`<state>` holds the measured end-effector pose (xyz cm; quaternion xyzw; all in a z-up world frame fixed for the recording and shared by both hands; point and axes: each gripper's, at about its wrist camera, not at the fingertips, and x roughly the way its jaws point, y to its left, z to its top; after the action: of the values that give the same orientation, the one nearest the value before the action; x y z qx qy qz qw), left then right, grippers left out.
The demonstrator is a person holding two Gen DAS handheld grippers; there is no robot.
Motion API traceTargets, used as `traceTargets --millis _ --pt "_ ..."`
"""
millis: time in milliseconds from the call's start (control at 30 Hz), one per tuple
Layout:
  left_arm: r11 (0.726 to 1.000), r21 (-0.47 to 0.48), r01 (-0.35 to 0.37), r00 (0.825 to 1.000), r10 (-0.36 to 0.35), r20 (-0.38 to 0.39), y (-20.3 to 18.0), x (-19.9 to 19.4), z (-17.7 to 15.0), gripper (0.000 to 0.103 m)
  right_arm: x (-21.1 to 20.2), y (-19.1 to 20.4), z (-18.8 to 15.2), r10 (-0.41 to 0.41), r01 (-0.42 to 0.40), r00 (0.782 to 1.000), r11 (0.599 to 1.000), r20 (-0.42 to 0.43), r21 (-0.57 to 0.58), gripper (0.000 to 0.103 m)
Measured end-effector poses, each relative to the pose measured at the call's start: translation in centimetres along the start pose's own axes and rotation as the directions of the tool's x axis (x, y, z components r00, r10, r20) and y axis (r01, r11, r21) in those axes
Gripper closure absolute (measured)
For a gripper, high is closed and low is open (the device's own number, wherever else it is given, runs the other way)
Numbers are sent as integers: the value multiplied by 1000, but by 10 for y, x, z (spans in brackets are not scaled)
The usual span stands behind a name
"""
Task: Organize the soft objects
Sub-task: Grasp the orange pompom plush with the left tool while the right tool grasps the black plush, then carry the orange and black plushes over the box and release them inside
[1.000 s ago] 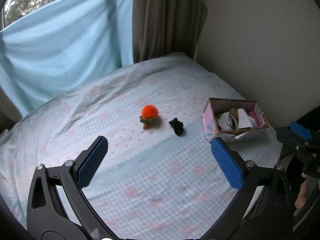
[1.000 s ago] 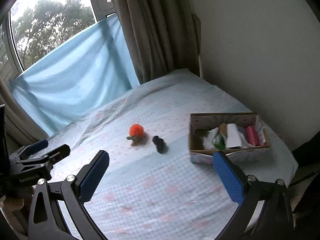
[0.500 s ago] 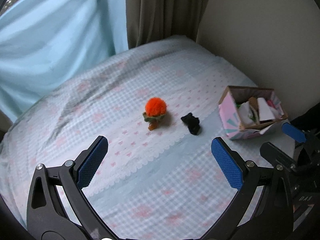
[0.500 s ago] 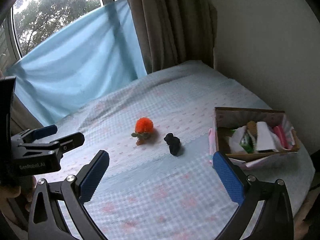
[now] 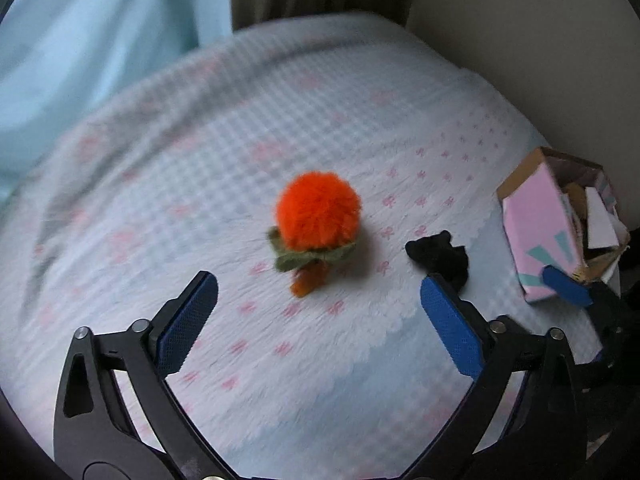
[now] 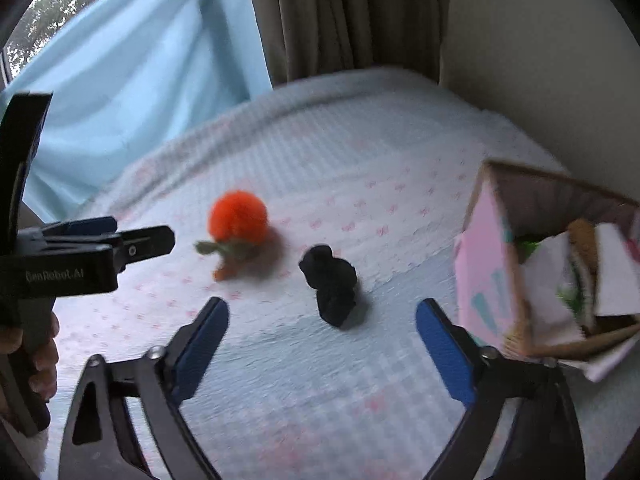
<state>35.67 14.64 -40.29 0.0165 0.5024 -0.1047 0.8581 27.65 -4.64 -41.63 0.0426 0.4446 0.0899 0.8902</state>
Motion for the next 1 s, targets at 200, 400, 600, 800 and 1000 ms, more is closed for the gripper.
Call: traceTargets --millis 200,400,600,800,1000 --pt "1000 -2 9 1000 -9 -30 -1 69 7 15 55 -6 0 -3 3 1000 999 -12 -40 20" --pt "1000 -10 -1 1000 0 -22 -2 95 13 24 90 -4 -3 13 -16 999 997 -45 -70 37" --pt "1000 7 -19 1000 19 -10 -1 107 20 53 102 1 -1 13 -15 1000 997 -21 -74 46" --pt "1000 -6 -27 1000 27 9 4 108 25 74 106 3 6 27 -29 999 997 -22 -72 71" --pt "1000 -2 -31 997 31 67 0 79 32 75 88 4 15 46 -45 999 997 14 -67 73"
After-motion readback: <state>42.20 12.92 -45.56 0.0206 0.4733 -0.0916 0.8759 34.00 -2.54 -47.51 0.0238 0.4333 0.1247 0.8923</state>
